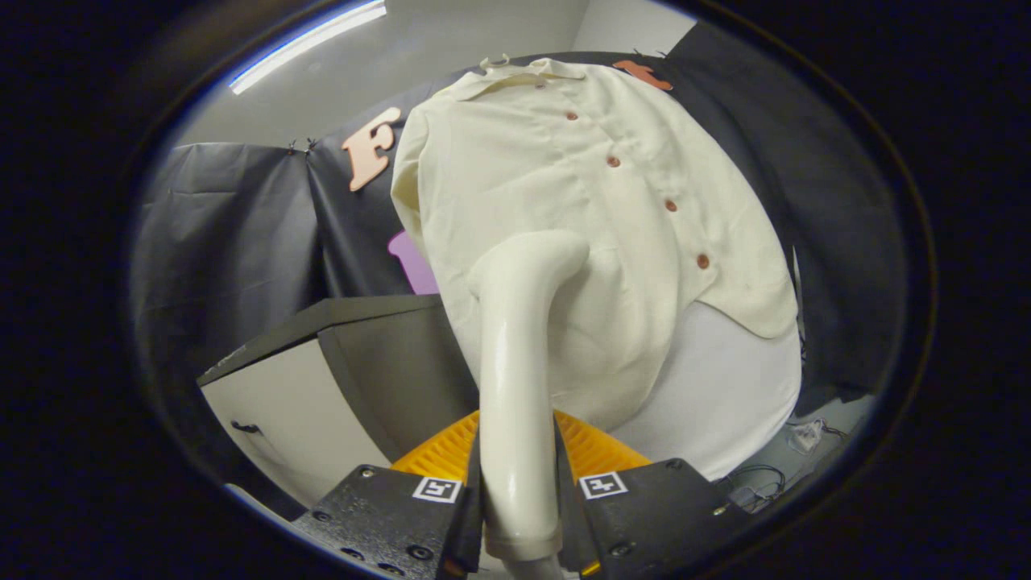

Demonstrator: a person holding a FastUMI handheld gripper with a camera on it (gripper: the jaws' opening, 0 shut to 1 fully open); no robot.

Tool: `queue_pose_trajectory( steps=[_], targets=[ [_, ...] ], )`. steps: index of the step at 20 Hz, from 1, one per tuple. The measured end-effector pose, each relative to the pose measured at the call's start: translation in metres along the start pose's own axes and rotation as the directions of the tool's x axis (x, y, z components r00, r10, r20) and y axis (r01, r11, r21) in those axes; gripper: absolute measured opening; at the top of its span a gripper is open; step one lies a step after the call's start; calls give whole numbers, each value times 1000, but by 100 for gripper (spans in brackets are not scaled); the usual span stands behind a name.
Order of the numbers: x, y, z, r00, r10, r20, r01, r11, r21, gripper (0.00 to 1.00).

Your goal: Iron the clothes twice with a garment steamer, once on the left side and once on the right side.

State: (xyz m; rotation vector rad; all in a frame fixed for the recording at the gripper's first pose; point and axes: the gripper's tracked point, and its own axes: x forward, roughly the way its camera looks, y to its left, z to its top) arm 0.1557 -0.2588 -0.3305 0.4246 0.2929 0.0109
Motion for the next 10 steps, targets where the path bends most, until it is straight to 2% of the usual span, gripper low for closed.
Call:
queue_pose_trajectory(
  steps=[10],
  targets=[
    [-34, -22, -26, 997, -31, -74, 31, 1000, -2, 39]
  ],
)
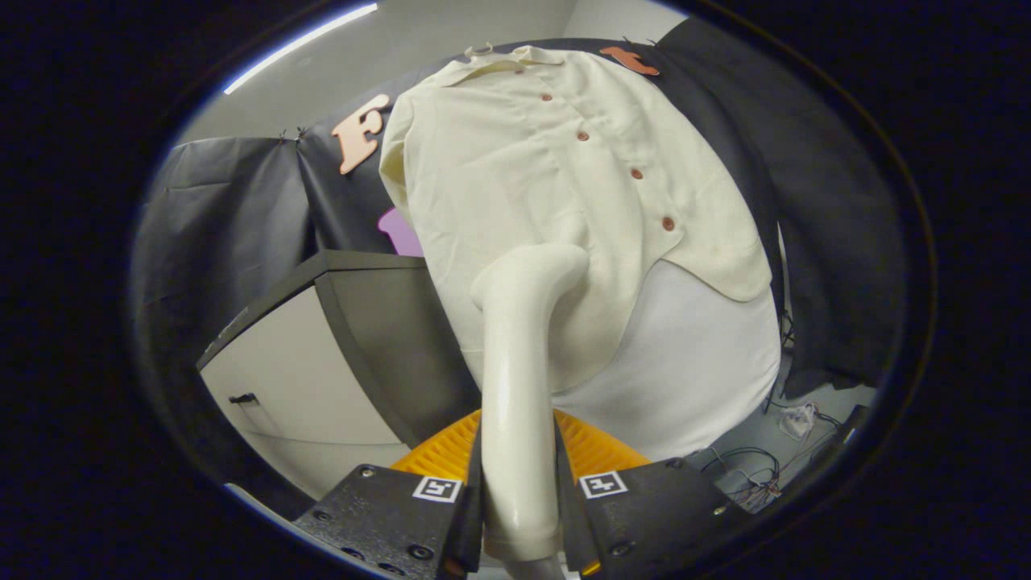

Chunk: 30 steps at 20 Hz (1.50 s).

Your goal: Iron the clothes twice with a garment steamer, once on the left side and once on the right side.

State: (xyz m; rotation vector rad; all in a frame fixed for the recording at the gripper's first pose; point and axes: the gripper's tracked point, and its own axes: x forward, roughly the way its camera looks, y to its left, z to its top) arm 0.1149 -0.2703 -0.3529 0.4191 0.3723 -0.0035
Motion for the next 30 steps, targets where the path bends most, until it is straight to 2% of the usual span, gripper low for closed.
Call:
queue_pose_trajectory(
  steps=[4, 9, 14, 18, 25, 30],
  targets=[
    [-22, -13, 10, 1000, -21, 3, 21, 1000, -9, 38],
    [-52, -23, 49, 997, -54, 59, 52, 998, 25, 38],
    [-80, -21, 118, 985, -78, 156, 78, 997, 4, 37],
    [-99, -18, 178, 969, -98, 228, 116, 991, -67, 37],
    [-103, -5, 274, 920, -110, 376, 155, 984, -92, 37],
    [-86, -10, 315, 898, -123, 422, 193, 973, -129, 37]
  ],
)
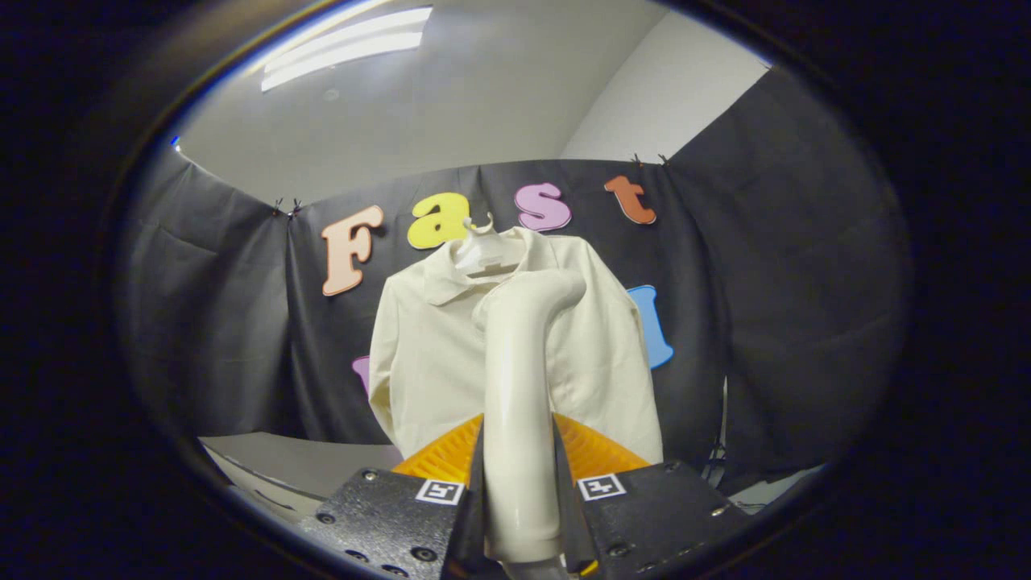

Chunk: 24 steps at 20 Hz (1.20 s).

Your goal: Iron the clothes twice with a garment steamer, once on the left side and once on the right side.

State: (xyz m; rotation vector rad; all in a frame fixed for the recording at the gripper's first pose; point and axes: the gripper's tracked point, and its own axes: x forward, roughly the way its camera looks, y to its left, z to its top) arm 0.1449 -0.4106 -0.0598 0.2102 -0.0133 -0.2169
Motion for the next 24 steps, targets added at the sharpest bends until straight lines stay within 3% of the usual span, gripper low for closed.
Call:
queue_pose_trajectory(
  steps=[13, 18, 24],
  targets=[
    [104, -35, 7, 997, -55, 58, 55, 998, 3, 37],
    [133, -51, -22, 997, -73, 19, 72, 997, 27, 37],
    [135, -61, -63, 998, -65, -20, 66, 996, 57, 37]
  ],
)
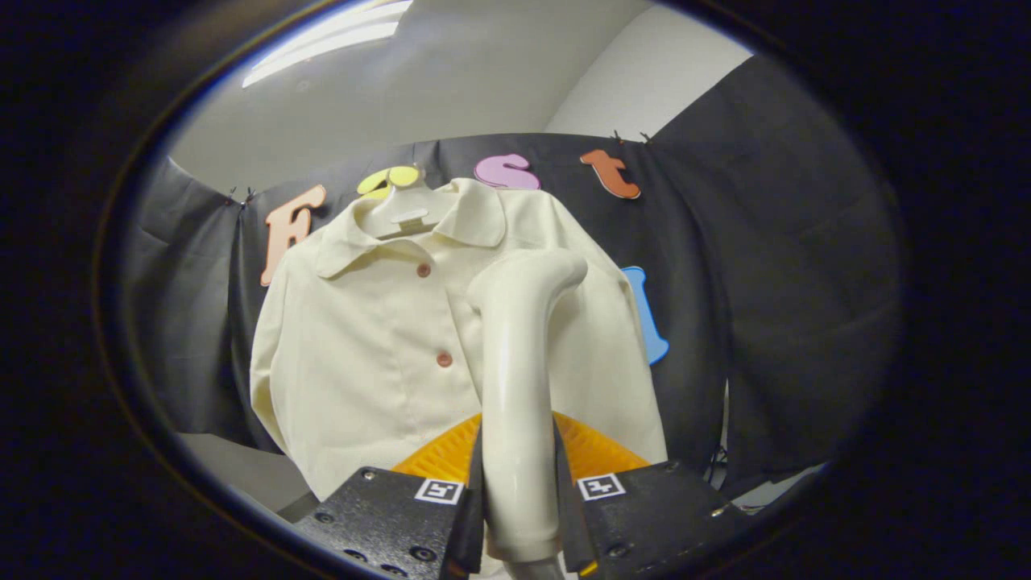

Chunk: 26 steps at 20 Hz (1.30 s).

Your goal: Iron the clothes twice with a garment steamer, once on the left side and once on the right side.

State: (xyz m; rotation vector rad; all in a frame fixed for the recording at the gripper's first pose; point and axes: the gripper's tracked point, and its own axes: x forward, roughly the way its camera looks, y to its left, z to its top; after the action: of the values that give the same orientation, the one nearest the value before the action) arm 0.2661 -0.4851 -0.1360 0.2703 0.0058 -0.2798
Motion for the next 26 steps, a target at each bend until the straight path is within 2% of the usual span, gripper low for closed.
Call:
queue_pose_trajectory(
  steps=[11, 20, 26],
  targets=[
    [-22, -23, -78, 995, -22, -95, 24, 1000, 16, 37],
    [-53, -46, -164, 975, -52, -216, 69, 995, 71, 37],
    [-72, -54, -194, 960, -72, -271, 101, 990, 98, 37]
  ],
)
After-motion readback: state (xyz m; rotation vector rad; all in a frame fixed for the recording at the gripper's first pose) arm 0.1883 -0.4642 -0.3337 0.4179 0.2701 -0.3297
